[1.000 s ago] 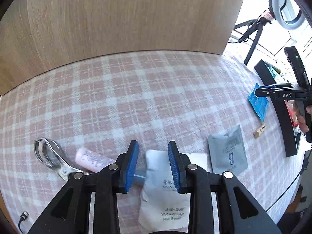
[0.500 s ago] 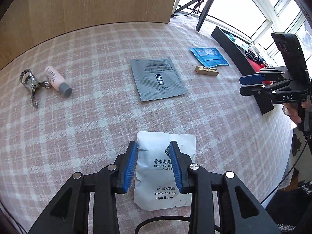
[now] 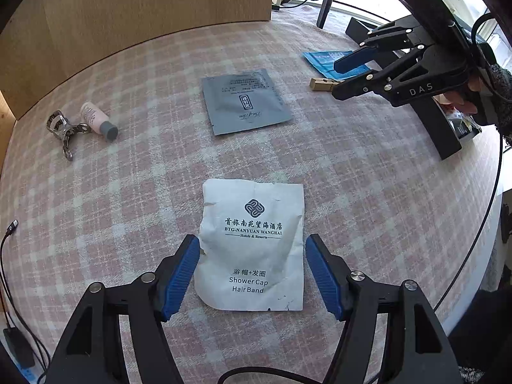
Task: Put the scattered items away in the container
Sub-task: 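Lift the shower-cap packet with the left tool while the right tool grasps the wooden peg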
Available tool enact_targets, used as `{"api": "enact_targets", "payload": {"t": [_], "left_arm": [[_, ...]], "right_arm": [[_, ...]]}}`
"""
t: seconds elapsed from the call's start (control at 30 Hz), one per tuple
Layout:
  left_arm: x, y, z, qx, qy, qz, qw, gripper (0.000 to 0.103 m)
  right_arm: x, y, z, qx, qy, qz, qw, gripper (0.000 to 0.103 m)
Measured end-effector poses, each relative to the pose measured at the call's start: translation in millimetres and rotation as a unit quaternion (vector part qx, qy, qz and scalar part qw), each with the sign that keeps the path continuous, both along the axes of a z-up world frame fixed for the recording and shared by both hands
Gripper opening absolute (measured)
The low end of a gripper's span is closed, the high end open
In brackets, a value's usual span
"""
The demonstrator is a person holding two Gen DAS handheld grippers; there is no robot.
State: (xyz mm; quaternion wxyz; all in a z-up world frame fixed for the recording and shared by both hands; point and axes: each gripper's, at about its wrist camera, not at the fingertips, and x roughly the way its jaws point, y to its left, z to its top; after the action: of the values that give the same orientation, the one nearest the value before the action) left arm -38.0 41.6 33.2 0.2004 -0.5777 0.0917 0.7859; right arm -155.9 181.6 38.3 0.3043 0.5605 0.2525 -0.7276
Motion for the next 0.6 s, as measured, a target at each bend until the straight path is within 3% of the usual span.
{"api": "enact_targets", "payload": {"t": [0.13, 0.3, 0.43, 0.5, 0.57, 0.6], "left_arm": [[-5, 5, -10, -0.009, -0.004, 0.003, 0.9999, 0.068], [-4, 5, -11, -0.014, 0.010, 0.001, 0.9998, 0.067], [-2, 6, -11, -0.025, 0.027, -0.006, 0.9993, 0.062], [-4, 4, -10, -0.019, 0.029, 0.001, 0.9994, 0.060], [-6, 2, -9, -0.013, 0.030, 0.005, 0.9994, 0.058], [-7, 2, -9, -0.009, 0.031, 0.007, 0.9995, 0.057]], "right_arm": [[-11, -4, -13, 0.016, -0.017, 0.009, 1.000, 0.045], [-15, 3, -12, -0.023, -0.059, -0.013, 0.998, 0.045], [-2, 7, -11, -0.020, -0.056, -0.018, 0.998, 0.044], [-1, 12, -9, -0.027, -0.051, -0.038, 0.998, 0.036], [-6, 20, -8, -0.040, -0.055, -0.069, 0.995, 0.013], [-10, 25, -8, -0.054, -0.066, -0.088, 0.992, 0.013]]}}
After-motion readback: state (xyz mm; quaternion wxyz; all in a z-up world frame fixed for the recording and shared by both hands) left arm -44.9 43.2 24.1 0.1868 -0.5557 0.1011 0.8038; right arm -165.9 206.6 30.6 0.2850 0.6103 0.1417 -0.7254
